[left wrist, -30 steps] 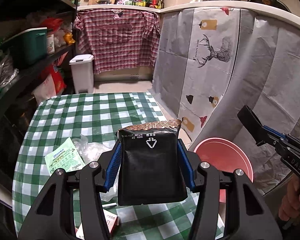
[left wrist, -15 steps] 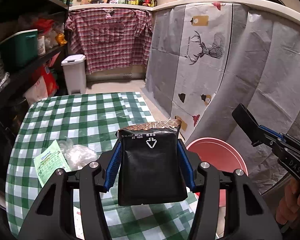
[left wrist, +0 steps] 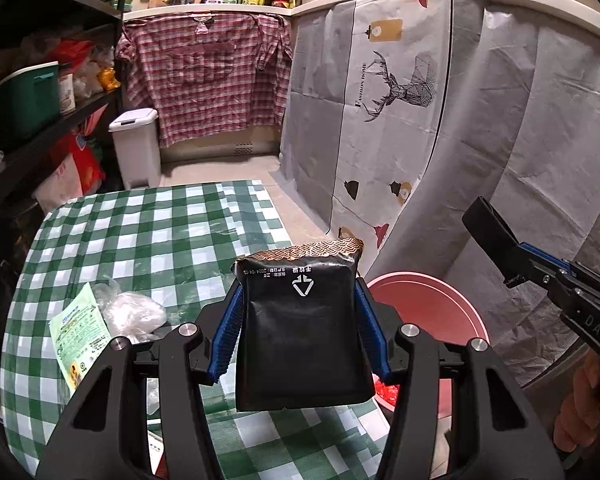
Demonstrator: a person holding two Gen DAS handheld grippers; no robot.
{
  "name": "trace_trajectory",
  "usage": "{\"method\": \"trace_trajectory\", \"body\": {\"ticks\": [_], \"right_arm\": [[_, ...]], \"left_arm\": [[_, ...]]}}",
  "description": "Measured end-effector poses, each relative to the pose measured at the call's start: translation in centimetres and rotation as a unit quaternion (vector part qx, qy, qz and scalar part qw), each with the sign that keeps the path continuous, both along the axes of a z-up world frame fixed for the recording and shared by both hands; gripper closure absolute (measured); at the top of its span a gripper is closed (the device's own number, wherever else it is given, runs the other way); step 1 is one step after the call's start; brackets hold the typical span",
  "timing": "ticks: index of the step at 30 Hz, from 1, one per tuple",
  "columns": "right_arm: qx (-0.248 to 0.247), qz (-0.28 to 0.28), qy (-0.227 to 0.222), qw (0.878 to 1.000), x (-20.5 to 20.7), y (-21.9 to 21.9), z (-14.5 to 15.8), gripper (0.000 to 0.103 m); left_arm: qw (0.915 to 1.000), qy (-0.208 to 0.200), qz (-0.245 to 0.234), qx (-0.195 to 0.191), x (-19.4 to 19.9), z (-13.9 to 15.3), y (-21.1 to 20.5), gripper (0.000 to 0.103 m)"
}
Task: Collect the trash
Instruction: 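Carry the black bag in the left tool over the bucket while the right tool carries the strap, then open both tools to drop the black bag and strap into the bucket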
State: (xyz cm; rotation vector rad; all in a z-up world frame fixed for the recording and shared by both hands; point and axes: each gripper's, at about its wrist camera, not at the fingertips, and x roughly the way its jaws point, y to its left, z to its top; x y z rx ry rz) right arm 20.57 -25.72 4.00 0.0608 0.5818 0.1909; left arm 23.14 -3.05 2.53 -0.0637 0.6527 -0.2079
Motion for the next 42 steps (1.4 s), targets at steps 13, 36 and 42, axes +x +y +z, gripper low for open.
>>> {"method": "trace_trajectory", "body": {"ticks": [13,36,42], "right_arm": [[-0.005,-0.027,0.016,0.999,0.9,-1.8,-0.7,0.089],[0.000,-0.068,0.041,0.997,1.6,-5.0,-1.4,0.087],[0.002,-0.081,0.049,0.996,1.8,-5.6,-1.7,0.072]], "left_arm": [[0.9995,0.018,-0.025,-0.006,1.1,-1.3,-2.4,0.051],[0.9928,0.063,-0.101,-0.003,2.1,-4.2,-10.8,0.050],[0.9927,0.072,-0.097,-0.001,2.9,-4.5,-12.1,0.039]]}}
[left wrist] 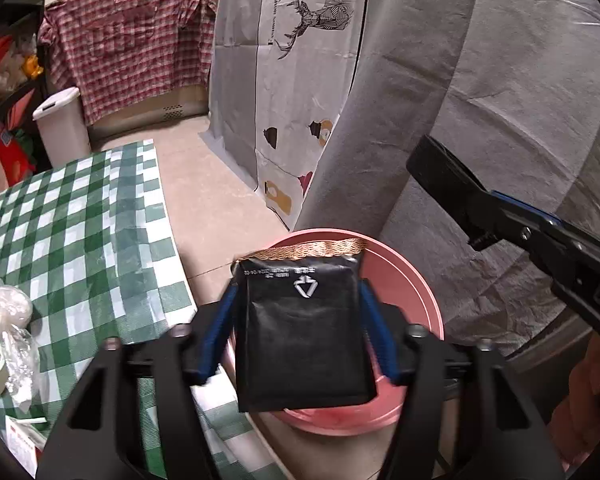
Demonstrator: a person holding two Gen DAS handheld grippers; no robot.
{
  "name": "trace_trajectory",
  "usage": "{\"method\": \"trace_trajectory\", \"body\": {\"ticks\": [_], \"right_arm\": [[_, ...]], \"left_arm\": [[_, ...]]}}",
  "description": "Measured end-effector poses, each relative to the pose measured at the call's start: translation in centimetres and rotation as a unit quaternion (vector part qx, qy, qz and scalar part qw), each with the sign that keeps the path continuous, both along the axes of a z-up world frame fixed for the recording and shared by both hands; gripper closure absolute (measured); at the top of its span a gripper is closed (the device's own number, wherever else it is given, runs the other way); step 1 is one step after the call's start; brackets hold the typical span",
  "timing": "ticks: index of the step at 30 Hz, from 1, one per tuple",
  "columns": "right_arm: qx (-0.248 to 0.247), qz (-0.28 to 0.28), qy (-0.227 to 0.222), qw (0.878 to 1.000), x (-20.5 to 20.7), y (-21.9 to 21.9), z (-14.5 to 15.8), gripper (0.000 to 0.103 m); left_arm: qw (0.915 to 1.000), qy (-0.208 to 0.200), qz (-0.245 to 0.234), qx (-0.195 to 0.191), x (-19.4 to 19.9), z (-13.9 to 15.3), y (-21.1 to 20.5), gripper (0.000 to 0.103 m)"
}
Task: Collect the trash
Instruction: 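Open both tools to drop the black bag and strap into the bucket, then move both open tools back over the remaining trash on the table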
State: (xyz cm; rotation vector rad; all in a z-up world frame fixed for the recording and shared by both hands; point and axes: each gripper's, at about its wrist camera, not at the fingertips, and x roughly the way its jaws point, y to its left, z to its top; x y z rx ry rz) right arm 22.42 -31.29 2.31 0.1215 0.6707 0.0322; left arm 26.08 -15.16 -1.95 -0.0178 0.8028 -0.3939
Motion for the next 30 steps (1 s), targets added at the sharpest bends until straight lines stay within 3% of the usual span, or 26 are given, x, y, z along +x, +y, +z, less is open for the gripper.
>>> {"method": "trace_trajectory", "body": {"ticks": [1,3,13,22,30], "right_arm": [[0.004,-0.005,0.002,1.000,0.0,-0.2,-0.1,0.061],[0.009,-0.007,0.004,1.000,0.1,-0.5,-0.1,0.058],[0.017,-0.021,-0.006,1.000,0.0,-0.8,0.2,0.057],[0.006,-0.011,-0.033,0.999,-0.6,0.4,1.2,0.057],[-0.002,0.023,-0.069,0.997,-1.5,3.9,2.3,0.057]], "left_arm": [[1.0000,0.009,0.000,-0.004,0.4,-0.2,-0.1,0.038],[0.9997,0.022,0.002,-0.010,0.7,-0.4,0.0,0.038],[0.9994,0.024,-0.015,-0.019,0.0,0.1,1.3,0.038],[0.9999,-0.002,0.002,-0.010,-1.0,1.5,3.3,0.039],[0.9988,-0.039,0.029,0.002,-2.6,3.7,7.8,0.057]]}}
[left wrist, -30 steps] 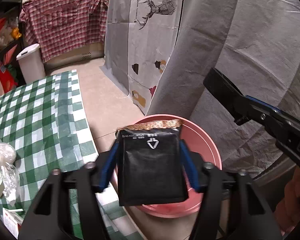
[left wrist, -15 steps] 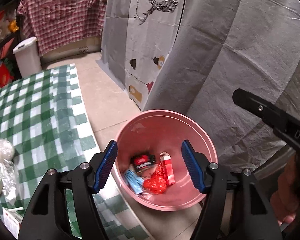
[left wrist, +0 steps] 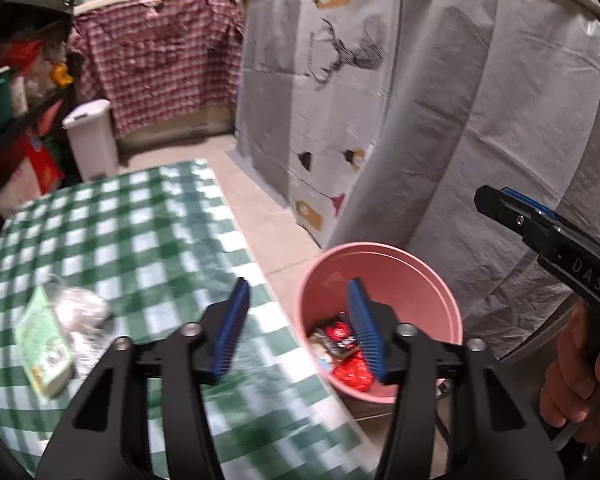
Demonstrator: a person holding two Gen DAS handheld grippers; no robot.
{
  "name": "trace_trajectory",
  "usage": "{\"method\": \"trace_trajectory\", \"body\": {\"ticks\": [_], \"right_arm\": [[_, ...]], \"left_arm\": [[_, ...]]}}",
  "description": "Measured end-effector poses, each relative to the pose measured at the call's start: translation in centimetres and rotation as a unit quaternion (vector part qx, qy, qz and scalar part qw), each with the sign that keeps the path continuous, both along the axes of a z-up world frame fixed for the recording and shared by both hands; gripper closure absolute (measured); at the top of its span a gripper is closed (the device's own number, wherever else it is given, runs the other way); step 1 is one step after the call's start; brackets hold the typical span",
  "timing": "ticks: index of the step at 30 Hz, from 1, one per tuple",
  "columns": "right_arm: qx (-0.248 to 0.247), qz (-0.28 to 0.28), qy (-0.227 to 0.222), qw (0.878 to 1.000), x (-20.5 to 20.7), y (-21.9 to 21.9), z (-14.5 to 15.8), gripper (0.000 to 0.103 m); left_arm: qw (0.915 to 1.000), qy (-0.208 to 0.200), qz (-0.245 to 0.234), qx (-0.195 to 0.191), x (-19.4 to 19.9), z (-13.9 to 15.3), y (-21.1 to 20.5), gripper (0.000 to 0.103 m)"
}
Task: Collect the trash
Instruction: 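Move both open tools back over the remaining trash on the table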
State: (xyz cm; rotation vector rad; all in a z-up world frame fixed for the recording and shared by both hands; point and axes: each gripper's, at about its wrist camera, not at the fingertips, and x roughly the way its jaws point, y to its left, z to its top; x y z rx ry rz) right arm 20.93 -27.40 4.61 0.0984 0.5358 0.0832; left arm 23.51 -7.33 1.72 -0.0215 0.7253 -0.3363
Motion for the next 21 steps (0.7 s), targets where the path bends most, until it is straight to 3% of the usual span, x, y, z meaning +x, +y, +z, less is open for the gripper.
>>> {"method": "trace_trajectory", "body": {"ticks": [6,8,11,16,21], "right_arm": [[0.014,0.029,-0.004,0.999,0.2,3.5,0.3,0.060],[0.015,0.038,-0.009,0.999,0.2,4.7,0.5,0.062],[0.022,0.062,-0.012,0.998,0.2,7.0,0.8,0.066],[0.014,0.113,-0.023,0.993,-0.2,11.3,0.6,0.070],[0.018,0.154,-0.006,0.988,0.2,13.8,-0.6,0.081]], "left_arm": [[0.9984,-0.030,0.047,0.004,-1.3,1.9,5.0,0.063],[0.9974,-0.034,0.063,0.006,-1.6,2.3,6.5,0.071],[0.9966,-0.033,0.076,0.000,-1.9,3.9,9.2,0.071],[0.9921,-0.094,0.066,0.051,-3.0,8.4,13.2,0.071],[0.9883,-0.106,0.096,0.054,-3.4,7.7,18.6,0.071]]}}
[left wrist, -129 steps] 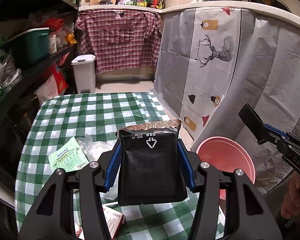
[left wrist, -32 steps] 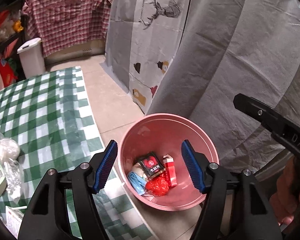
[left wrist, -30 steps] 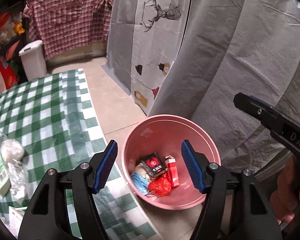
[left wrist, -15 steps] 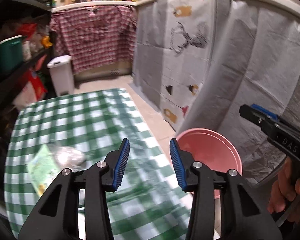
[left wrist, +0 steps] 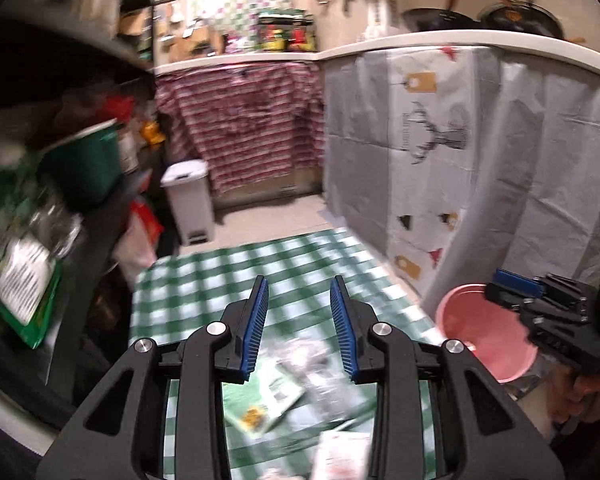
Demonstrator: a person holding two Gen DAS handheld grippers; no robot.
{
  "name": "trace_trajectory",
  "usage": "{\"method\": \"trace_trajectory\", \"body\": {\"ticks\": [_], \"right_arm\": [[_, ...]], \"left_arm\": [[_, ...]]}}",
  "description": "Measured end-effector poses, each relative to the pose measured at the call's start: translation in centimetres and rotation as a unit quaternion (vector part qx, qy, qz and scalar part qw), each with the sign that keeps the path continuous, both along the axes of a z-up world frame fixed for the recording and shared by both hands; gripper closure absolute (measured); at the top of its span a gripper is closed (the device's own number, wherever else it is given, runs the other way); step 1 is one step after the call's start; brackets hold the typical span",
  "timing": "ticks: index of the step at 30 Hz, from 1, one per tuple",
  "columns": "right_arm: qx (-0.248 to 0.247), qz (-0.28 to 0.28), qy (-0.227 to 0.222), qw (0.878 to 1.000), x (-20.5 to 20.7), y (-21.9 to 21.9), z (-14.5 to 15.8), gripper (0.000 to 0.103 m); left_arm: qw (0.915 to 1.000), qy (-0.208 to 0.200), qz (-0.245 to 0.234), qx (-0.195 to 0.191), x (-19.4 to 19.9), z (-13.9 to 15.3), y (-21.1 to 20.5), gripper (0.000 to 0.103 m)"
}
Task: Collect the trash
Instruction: 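Move both open tools back over the remaining trash on the table, then grasp the green-white packet with the left tool while the right tool grasps the clear plastic bag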
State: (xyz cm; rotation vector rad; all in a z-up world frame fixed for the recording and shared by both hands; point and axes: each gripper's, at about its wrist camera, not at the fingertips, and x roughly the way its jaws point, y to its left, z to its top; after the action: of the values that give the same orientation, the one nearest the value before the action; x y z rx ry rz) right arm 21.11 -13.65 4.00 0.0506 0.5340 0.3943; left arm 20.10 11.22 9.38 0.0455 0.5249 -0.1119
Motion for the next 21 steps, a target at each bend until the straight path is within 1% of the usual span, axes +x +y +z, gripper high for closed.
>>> {"method": "trace_trajectory", "body": {"ticks": [1,2,3,4,5,6,8,9,12,15,18,20,21], "right_arm": [[0.005,0.008,0.009,1.000,0.4,0.4,-0.3,0.087],[0.008,0.013,0.013,1.000,0.5,0.5,-0.4,0.090],[0.010,0.020,0.018,1.000,0.7,0.9,-0.7,0.094],[0.010,0.026,0.021,0.999,0.9,1.3,-1.0,0.095],[0.010,0.031,0.025,0.999,1.0,1.7,-1.3,0.095],[0.011,0.039,0.030,0.999,1.3,2.2,-1.7,0.095],[0.010,0.059,0.045,0.997,1.9,3.3,-2.7,0.095],[0.011,0.065,0.052,0.996,2.2,3.8,-3.1,0.094],[0.013,0.082,0.072,0.994,2.9,5.3,-4.6,0.092],[0.011,0.098,0.079,0.992,3.4,6.7,-5.4,0.092],[0.014,0.114,0.090,0.989,4.1,8.0,-6.3,0.091],[0.009,0.122,0.099,0.988,4.7,9.1,-7.1,0.090],[0.008,0.124,0.103,0.987,4.9,9.4,-7.4,0.087]], "left_arm": [[0.9998,0.005,0.015,-0.010,0.1,-0.9,1.5,0.071],[0.9993,0.013,0.028,-0.021,0.1,-1.8,2.7,0.071],[0.9983,0.025,0.040,-0.035,0.4,-2.6,3.8,0.074],[0.9959,0.047,0.048,-0.061,0.9,-3.9,5.0,0.081],[0.9948,0.056,0.048,-0.070,1.0,-4.5,5.5,0.081],[0.9946,0.065,0.045,-0.067,1.2,-5.3,5.9,0.081],[0.9963,0.066,0.035,-0.042,1.1,-6.5,5.9,0.081],[0.9963,0.074,0.031,-0.033,1.2,-7.3,6.0,0.081],[0.9947,0.099,0.017,-0.021,1.5,-9.7,6.2,0.081],[0.9937,0.111,-0.010,-0.006,1.1,-11.1,5.7,0.081],[0.9906,0.129,-0.044,0.014,0.9,-12.7,4.6,0.081],[0.9892,0.135,-0.052,0.022,0.9,-13.3,4.4,0.080],[0.9885,0.140,-0.052,0.024,1.0,-13.6,4.4,0.080]]}}
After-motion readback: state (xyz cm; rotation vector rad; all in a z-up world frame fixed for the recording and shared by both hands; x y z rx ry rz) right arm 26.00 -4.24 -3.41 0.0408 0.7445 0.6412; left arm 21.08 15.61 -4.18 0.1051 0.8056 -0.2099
